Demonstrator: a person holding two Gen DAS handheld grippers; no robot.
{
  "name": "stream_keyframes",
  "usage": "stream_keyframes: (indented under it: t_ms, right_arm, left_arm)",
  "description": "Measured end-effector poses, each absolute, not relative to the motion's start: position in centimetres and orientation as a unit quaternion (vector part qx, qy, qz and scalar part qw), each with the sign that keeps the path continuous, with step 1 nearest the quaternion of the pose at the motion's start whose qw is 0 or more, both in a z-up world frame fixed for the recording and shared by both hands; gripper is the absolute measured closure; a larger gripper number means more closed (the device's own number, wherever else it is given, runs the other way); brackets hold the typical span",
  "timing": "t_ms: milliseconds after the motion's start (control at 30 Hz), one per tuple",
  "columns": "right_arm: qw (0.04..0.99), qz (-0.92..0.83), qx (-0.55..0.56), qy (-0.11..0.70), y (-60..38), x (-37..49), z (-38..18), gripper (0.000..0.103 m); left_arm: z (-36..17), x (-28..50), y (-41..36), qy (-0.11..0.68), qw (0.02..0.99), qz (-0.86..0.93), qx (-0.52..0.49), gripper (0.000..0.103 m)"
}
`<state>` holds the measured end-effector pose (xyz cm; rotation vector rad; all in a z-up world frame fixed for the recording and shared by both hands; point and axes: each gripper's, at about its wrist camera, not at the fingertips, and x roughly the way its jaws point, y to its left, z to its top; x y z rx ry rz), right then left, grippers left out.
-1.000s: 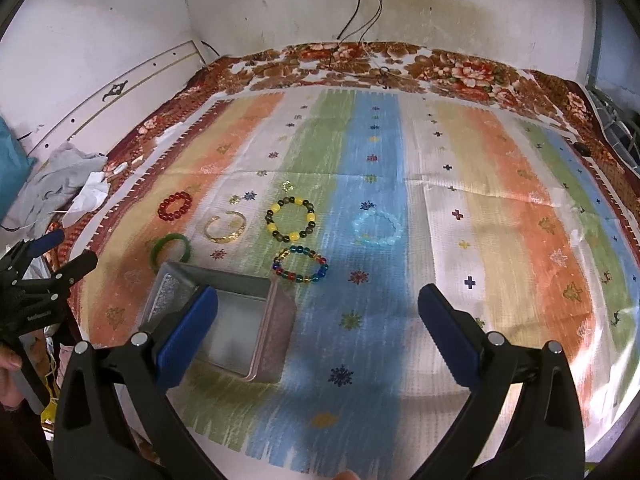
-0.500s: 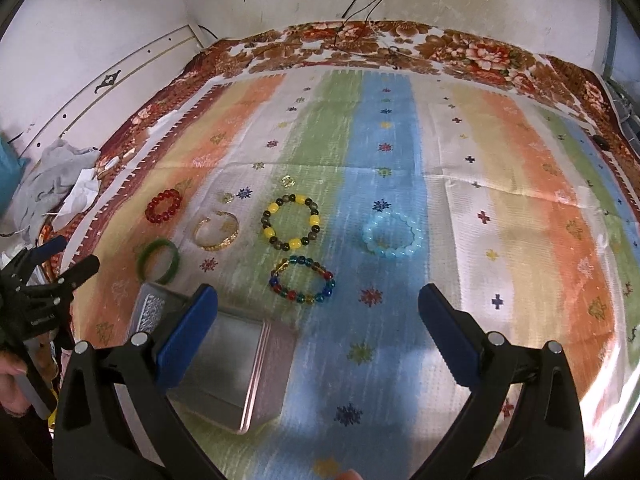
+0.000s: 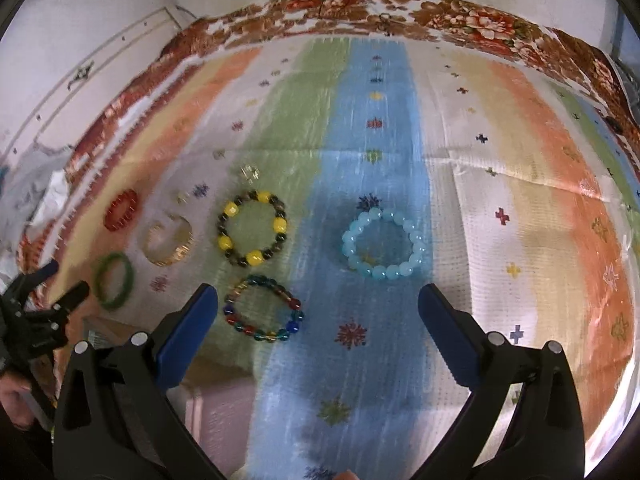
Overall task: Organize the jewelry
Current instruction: 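Move the left tool to the green jade bangle while the right tool approaches the multicoloured beaded bracelet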
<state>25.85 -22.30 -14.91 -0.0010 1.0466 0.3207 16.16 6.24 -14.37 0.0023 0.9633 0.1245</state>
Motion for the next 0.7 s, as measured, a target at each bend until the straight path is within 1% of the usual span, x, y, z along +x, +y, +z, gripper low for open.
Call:
stream_keyframes:
  t_ms: [400, 700]
  right_arm:
    - [0.831, 0.154, -0.013, 0.535, -21.3, 28.0, -18.5, 0.005]
    - [0.812, 0.152, -0.060, 0.560, -19.7, 28.9, -21.0, 0.005]
  left_arm:
    - [-16.3, 17.5, 7.4, 0.478, 0.876, 0.066, -0.008, 0.005]
    - [-18.0, 18.8, 8.5, 0.494, 0.866, 0.070, -0.021, 0.005]
